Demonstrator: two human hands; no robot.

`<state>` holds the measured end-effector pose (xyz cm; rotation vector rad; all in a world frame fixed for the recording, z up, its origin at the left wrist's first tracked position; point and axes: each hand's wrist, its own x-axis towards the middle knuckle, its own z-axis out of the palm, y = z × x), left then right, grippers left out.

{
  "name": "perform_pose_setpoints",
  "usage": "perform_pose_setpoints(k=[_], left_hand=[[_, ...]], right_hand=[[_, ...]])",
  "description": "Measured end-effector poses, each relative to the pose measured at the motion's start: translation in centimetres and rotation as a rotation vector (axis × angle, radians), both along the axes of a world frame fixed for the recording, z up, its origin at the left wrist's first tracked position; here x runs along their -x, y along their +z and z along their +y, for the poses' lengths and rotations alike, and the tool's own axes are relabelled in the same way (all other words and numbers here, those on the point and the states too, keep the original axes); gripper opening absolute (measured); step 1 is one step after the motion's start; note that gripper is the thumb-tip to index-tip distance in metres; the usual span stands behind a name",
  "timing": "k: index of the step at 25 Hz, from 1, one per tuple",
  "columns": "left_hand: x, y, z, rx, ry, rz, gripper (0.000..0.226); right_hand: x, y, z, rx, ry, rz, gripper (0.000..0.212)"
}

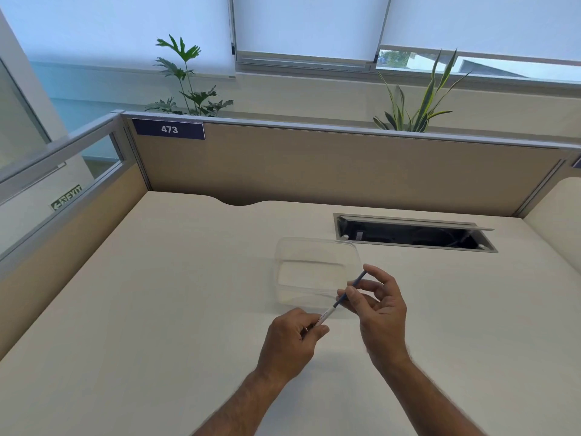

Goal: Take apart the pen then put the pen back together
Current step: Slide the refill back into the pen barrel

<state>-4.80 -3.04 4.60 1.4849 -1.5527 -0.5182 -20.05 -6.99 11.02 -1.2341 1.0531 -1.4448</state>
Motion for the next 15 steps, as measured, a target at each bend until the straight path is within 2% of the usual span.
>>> perform_pose_setpoints(k=[9,15], left_hand=[[0.15,-0.13,0.00,-0.008,-0.057,0.085,0.014],[0.27,-0.17,-0.06,0.035,-0.052,0.046,0.017]], right_hand=[[0.10,0.14,-0.09,0.011,-0.015,-0.007,0.043],[-0.07,0.58,0.33,0.053,-0.019,-0.018,0.050]])
